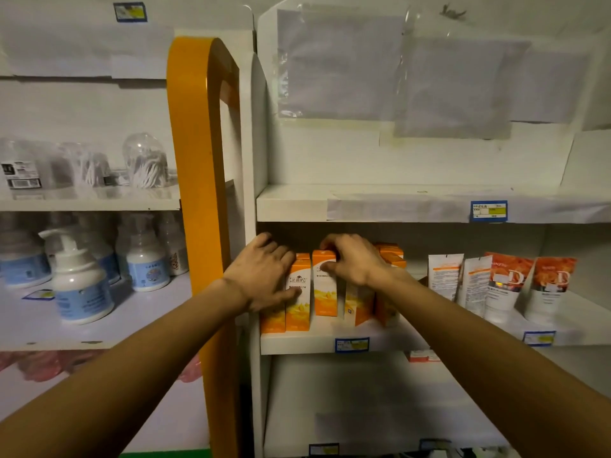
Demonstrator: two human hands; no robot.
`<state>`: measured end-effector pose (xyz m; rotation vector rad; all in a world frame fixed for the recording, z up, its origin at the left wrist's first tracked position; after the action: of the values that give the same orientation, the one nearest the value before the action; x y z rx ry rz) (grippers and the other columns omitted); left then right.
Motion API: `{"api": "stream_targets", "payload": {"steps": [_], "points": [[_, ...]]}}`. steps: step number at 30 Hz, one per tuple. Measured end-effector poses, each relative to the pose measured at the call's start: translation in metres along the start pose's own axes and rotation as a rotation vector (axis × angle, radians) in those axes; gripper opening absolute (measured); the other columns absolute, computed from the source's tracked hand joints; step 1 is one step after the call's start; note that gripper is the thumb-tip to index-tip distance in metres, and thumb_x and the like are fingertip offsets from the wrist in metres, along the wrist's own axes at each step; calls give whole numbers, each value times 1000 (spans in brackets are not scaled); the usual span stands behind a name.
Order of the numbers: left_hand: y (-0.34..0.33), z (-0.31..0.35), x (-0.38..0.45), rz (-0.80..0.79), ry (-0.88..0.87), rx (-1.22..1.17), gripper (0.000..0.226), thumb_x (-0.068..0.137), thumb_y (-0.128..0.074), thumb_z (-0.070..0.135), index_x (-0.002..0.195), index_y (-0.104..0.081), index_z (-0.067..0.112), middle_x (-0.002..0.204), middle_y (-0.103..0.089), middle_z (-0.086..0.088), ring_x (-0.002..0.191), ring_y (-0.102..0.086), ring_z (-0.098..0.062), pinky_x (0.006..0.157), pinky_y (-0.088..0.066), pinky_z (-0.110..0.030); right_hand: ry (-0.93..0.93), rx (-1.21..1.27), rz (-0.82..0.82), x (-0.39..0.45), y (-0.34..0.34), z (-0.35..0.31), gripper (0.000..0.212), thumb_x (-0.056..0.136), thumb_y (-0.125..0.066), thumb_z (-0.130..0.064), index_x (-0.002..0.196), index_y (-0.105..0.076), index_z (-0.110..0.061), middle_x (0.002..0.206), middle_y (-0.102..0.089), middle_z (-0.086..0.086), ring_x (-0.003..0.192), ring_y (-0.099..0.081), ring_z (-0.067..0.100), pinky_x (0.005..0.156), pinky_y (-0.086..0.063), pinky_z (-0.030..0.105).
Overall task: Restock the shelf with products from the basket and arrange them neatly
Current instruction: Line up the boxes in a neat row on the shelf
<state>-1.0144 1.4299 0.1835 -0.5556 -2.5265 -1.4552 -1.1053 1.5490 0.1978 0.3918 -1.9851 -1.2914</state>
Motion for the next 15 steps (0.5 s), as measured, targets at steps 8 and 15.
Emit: {"api": "stream_targets", "payload": {"steps": [8,15], "points": [[0,0,0,24,4,-2,76,91,-31,74,141,-45,18,139,-55,-5,132,-47,-23,121,-10,-41,29,-44,7,-3,-7,-9,42,92,-65,-28,132,-55,-23,129,-63,1,117,-59,21,100,-50,39],[0,0,0,31,8,-28,75,91,-32,73,139,-47,19,136,-56,-5,131,-48,-23,121,-12,-41,42,1,-20,-5,-2,-8,42,91,-67,-26,132,-57,-21,131,-62,1,120,-58,19,100,-50,38]]}}
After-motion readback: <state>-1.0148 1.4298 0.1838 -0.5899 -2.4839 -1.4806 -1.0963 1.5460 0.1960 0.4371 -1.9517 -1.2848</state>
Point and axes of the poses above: each hand's wrist, its own x-axis towards the middle knuckle, its own y-axis out of the back of the hand, z = x × y, the point moved 8 cm from there along x, towards the middle knuckle
